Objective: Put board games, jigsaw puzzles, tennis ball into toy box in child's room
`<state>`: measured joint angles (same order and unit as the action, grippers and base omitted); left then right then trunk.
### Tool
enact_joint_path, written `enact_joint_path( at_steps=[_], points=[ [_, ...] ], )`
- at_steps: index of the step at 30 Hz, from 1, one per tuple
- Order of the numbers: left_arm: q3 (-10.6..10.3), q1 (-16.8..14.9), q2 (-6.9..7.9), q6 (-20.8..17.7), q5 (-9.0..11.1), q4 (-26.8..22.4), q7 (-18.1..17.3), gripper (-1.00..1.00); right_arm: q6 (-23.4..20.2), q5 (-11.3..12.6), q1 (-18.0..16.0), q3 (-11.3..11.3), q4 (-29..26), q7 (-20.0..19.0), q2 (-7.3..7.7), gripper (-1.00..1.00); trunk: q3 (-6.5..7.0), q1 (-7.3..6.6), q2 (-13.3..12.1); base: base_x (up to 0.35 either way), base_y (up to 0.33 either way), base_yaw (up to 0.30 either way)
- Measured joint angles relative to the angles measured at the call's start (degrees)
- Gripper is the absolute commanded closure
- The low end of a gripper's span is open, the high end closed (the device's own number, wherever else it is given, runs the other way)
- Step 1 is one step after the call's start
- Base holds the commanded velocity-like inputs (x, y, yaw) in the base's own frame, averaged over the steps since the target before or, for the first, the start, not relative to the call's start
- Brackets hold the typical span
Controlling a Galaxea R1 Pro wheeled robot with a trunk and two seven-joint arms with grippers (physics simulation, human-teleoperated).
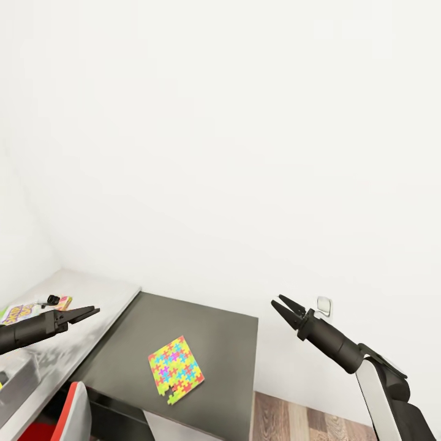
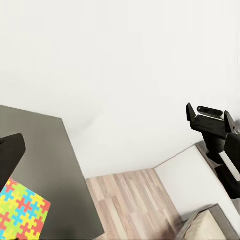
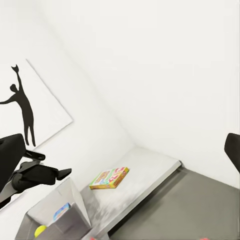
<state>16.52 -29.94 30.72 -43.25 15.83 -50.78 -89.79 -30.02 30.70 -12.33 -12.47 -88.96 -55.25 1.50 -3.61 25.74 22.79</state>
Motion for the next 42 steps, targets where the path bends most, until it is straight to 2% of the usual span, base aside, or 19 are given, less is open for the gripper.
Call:
enact_joint_path(
  at_steps=[17,26,42],
  points=[
    [-0.03,0.0,-0.05,-0.08,0.0,0.0,0.0,-1.0,-0.03,-0.04,0.0,-0.02,0.0,0.02,0.03,-1.0,1.31,0.0,0.0,0.0,0.001,-0.196],
    [-0.07,0.0,-0.07,-0.17,-0.13,-0.02,0.0,-1.0,-0.03,-0.02,0.0,-0.03,0.01,0.08,0.09,-1.0,2.0,0.0,0.0,0.001,0.109,-0.195],
    [-0.1,0.02,-0.15,-0.32,-0.38,-0.01,0.0,-1.0,0.06,0.03,-0.01,-0.01,0.02,0.08,0.14,-1.0,2.29,0.0,-0.01,0.077,0.094,-0.036]
  ],
)
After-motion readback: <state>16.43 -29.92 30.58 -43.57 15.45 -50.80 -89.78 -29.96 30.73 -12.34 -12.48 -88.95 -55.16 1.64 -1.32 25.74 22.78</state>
